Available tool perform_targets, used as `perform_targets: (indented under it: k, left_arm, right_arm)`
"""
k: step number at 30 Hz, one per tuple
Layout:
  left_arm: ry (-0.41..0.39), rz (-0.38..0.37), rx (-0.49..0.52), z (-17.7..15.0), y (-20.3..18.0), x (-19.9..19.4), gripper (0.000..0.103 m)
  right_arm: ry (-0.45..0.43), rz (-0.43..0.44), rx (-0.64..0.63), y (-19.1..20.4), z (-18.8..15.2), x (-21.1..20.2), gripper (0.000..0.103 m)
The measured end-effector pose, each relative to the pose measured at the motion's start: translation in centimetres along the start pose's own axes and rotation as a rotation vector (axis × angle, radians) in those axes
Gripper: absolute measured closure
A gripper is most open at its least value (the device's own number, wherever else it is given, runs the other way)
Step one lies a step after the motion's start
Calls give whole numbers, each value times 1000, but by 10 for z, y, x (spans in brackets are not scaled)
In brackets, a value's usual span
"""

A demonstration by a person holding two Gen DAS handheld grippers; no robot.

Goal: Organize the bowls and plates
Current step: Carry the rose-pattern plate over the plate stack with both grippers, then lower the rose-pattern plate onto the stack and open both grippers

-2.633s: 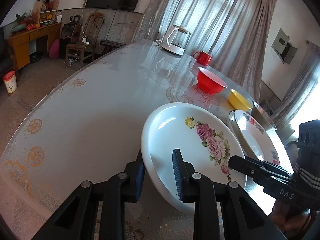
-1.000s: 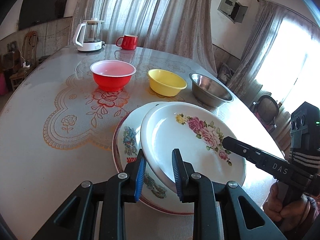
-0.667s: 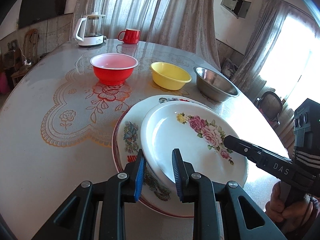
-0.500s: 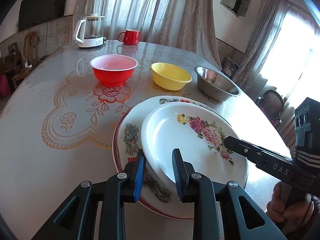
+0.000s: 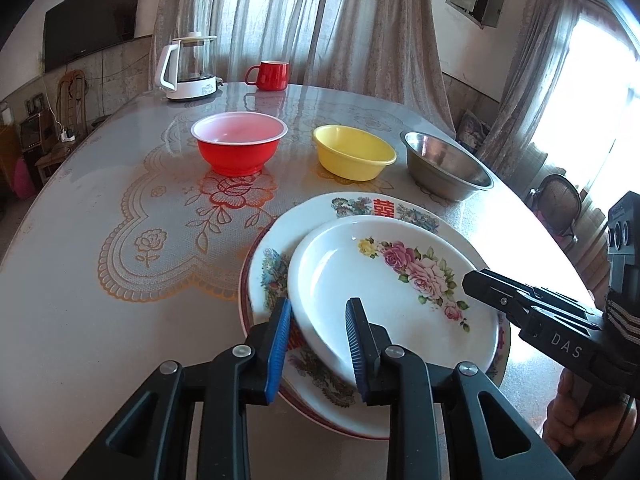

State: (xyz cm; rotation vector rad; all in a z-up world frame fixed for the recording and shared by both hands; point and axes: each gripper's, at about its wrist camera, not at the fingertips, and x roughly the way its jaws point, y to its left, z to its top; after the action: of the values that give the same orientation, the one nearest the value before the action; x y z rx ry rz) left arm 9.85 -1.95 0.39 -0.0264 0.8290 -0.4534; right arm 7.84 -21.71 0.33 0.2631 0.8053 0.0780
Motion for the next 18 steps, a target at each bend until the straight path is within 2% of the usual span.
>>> perform_targets:
  k: [4, 8, 15, 18]
  left_arm:
    - [-12, -17, 49, 2, -11, -3, 76]
    - [-16, -20, 52, -1, -15, -6, 76]
    - [-51, 44, -33, 2, 7, -17, 76]
    - [-70, 62, -82, 4, 19, -21, 71]
  right_arm:
    - [-9, -18, -35, 3, -1, 1, 77]
    - [0, -1, -24, 0, -1, 1, 77]
    - [8, 41, 9, -5, 2, -3, 77]
    - [-31, 63, 41, -9, 5, -11, 77]
